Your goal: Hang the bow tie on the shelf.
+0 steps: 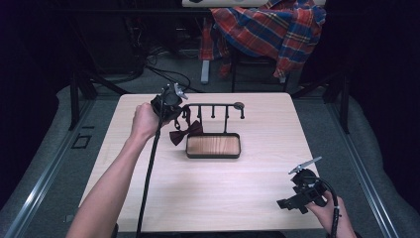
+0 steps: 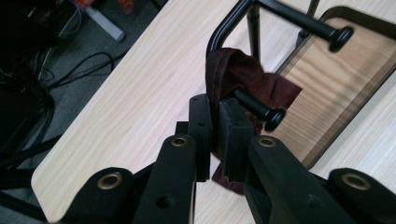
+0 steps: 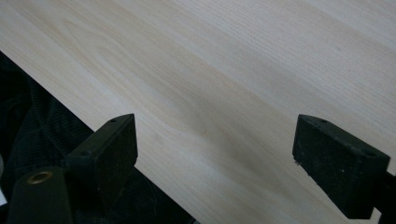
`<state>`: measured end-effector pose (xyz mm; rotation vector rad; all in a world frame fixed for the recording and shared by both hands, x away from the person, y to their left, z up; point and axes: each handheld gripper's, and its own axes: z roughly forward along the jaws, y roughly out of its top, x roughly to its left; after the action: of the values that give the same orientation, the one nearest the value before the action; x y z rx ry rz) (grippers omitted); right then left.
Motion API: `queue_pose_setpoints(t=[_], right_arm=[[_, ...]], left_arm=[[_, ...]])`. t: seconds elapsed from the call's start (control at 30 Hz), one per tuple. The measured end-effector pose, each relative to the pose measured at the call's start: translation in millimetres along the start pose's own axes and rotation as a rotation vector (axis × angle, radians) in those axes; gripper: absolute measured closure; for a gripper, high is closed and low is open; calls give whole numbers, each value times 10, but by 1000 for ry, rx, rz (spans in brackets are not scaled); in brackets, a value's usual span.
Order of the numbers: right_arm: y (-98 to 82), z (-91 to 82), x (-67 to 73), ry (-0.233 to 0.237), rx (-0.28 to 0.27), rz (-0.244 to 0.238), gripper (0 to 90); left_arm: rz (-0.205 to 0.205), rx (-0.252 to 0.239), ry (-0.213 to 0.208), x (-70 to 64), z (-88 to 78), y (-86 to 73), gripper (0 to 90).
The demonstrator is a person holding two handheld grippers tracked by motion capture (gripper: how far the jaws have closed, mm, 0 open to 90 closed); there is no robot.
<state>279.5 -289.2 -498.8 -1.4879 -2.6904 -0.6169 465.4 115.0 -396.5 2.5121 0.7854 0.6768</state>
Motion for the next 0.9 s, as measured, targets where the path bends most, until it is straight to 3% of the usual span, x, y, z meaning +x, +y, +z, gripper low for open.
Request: queue_pose_setpoints(t=[0.2,0.47,0.53,0.63,0.7,0.9], right_arm=[[-3,1,-1,-5,1,0,137],[1,2,5,8,0,8,137],[1,-4,-5,-4,8,-6,137],[3,-6,-6,-2,11,-8,137],[-4,11,5,12,-19,9,137],[1,0,1,11,-4,3,137]], left_arm=[[-2,23,-11,11,42,-45,812],[-5,58,-14,39,68,-107,683],[-16,62,-7,44,68,-126,580],[-29,70,8,51,71,-161,501],[-42,76,13,71,67,-193,401],[-78,57,1,104,20,-246,251]])
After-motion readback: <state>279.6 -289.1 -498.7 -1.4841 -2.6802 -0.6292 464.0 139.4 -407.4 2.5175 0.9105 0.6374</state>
